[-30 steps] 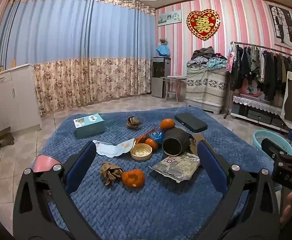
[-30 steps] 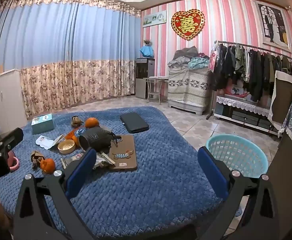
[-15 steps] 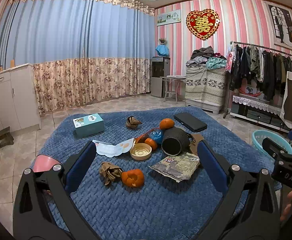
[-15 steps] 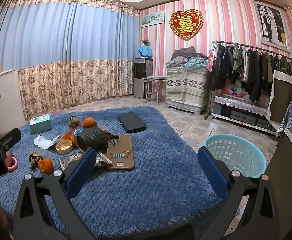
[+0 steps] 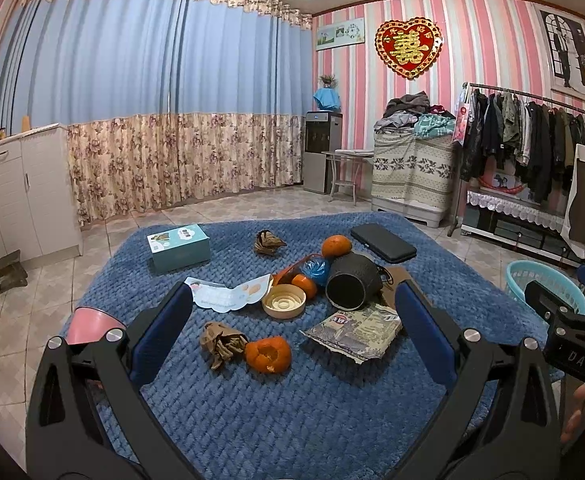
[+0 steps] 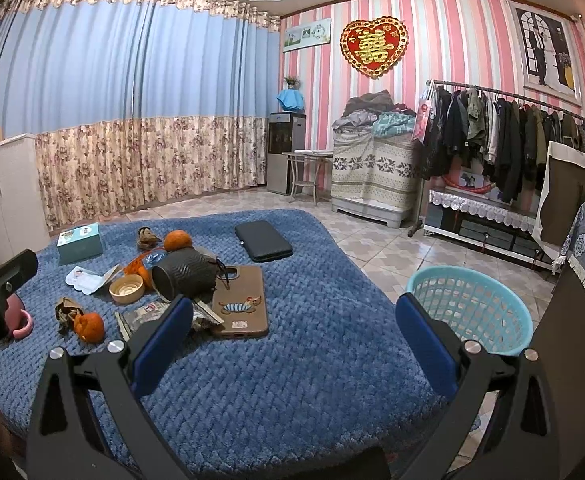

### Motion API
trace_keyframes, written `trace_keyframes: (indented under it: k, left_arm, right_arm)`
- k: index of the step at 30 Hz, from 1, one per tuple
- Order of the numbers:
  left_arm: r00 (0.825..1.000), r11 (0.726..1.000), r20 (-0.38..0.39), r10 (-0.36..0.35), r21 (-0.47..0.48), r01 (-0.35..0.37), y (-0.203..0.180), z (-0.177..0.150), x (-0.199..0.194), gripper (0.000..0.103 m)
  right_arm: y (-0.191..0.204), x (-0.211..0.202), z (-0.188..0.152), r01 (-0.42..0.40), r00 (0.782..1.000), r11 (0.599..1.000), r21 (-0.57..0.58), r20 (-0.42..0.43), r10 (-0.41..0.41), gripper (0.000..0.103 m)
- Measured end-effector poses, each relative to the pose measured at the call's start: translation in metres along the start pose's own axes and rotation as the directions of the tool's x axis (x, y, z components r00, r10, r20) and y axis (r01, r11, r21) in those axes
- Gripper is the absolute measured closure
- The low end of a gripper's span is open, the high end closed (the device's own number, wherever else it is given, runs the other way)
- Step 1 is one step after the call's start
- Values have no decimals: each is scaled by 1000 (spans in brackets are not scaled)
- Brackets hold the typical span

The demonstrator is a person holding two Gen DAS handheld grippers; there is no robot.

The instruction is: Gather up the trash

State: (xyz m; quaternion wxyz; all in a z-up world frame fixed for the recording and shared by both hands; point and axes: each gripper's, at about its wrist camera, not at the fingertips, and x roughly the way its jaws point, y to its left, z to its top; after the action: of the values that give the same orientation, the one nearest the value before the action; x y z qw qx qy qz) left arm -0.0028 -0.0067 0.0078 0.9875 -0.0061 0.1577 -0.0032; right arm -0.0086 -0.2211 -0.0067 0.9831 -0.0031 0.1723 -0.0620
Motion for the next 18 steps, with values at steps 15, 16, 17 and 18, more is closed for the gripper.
trace_keyframes:
  k: [15,16,17,18]
  left_arm:
    - [1000,1000,-2,1,-1,-1,0,0,1,5]
    - [1000,1000,-4,0,-2,0,0,0,1,5]
    - [1000,1000,-3,-1,-2,1,0,0,0,5]
    - [1000,1000,-2,0,-1,0,0,0,0,5]
  right_arm:
    - [-1,1,-1,0,1000,1000,-1,-3,0,4]
    - [-2,1,-2,0,1000,1000,-2,-4,0,4]
    - [-1,1,-1,-1,1000,1000,0,-4,1,4]
    - [-2,2,-1,-1,1000,1000,0,-5,1,4]
